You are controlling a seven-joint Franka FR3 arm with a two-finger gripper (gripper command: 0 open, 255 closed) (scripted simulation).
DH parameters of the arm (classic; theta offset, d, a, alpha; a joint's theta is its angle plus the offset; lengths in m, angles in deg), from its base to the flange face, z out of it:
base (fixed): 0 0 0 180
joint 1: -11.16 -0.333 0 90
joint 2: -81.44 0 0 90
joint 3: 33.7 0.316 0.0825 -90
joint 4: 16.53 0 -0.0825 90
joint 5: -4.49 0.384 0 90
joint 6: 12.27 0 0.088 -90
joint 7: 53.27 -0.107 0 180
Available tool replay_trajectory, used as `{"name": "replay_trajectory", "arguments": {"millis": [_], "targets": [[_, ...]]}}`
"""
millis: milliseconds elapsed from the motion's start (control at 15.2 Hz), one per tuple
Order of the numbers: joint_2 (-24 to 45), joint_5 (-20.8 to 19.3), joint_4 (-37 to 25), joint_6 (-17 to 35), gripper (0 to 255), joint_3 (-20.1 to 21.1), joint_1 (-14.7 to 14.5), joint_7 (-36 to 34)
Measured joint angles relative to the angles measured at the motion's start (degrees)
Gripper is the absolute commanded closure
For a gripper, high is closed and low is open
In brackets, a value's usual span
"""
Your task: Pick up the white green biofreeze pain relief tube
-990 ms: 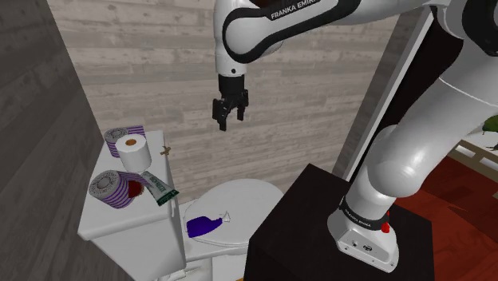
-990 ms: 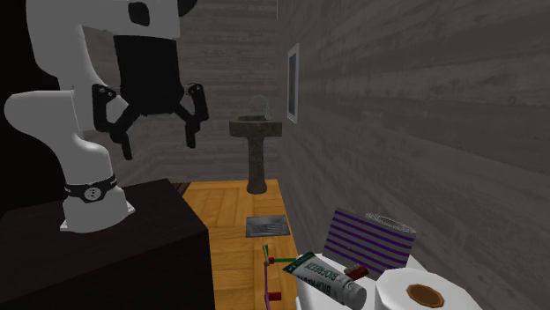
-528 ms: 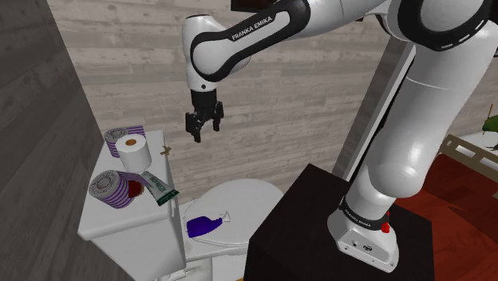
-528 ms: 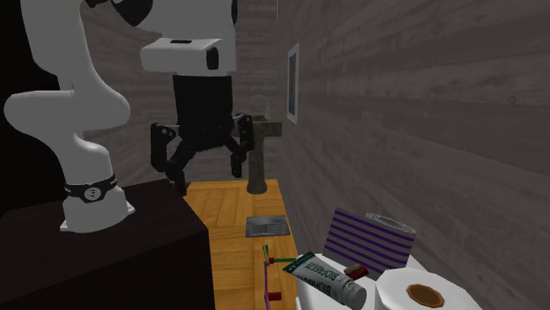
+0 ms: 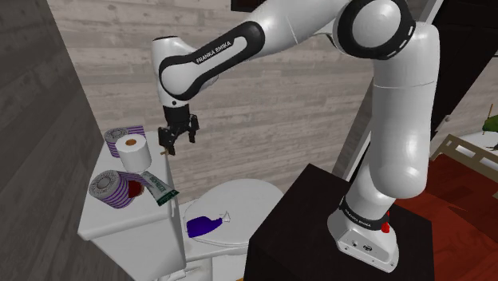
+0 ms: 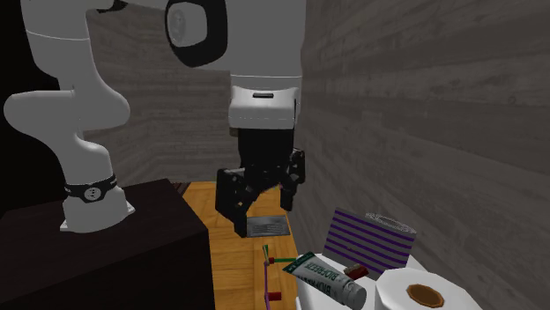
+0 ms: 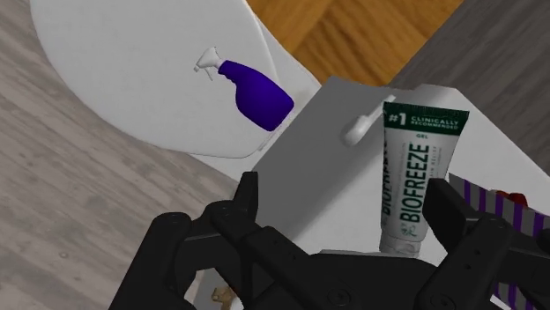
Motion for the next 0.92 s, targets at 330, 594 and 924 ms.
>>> {"name": "replay_trajectory", "arguments": {"millis": [330,594,924], "targets": [[12.32,-2.67,-13.00,-0.89,0,-0.24,-3.35,-1.90],[21.99,-4.13,-25.34,-3.62,0,-0.64,-6.17,-2.46],[34.25,-5.32,-42.36,-8.30,0,-1.28,-9.68,-2.38]]}}
